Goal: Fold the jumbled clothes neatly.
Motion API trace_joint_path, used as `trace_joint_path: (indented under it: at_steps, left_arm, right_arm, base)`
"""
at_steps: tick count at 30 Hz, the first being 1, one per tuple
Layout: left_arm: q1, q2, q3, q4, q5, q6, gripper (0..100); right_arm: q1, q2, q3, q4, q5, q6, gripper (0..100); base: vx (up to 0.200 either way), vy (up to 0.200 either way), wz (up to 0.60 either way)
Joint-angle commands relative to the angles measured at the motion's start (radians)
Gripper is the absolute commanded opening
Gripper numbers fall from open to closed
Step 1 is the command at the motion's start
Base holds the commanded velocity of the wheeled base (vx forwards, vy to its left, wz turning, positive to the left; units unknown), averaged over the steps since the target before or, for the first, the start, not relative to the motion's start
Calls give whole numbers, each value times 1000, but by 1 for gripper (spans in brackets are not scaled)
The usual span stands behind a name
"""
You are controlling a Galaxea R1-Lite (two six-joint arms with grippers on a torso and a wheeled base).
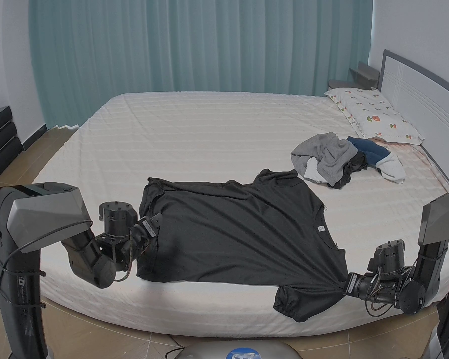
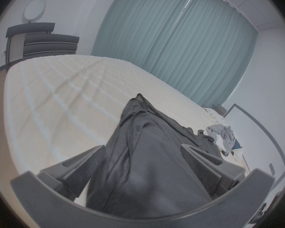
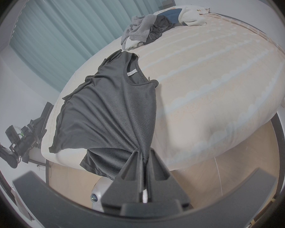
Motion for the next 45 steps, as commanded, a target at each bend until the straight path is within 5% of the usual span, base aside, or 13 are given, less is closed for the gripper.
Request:
trace_joint_path:
  at_steps: [1,28,29,41,45]
  left_arm:
    - [-24,92,-210,180,-2,-84,100]
    - [-23,191,-298,244,51,-19,100]
    - [-23,194,-296,246,51,-18,0]
    - [22,131,-216,256,51,-5,0]
    - [100,69,-140,247,41,-7,0]
  right_arm:
    - [7,1,0,-1,0,6,0]
    - [16,4,-5,-1,3,7,0]
    - [16,4,-5,-1,2,7,0]
    - [8,7,-3,-1,3,6,0]
    - [5,7,0,-1,3,6,0]
  base:
    - [0,0,0]
    - [0,0,0]
    - [0,0,0]
    - [0,0,0]
    - [0,0,0]
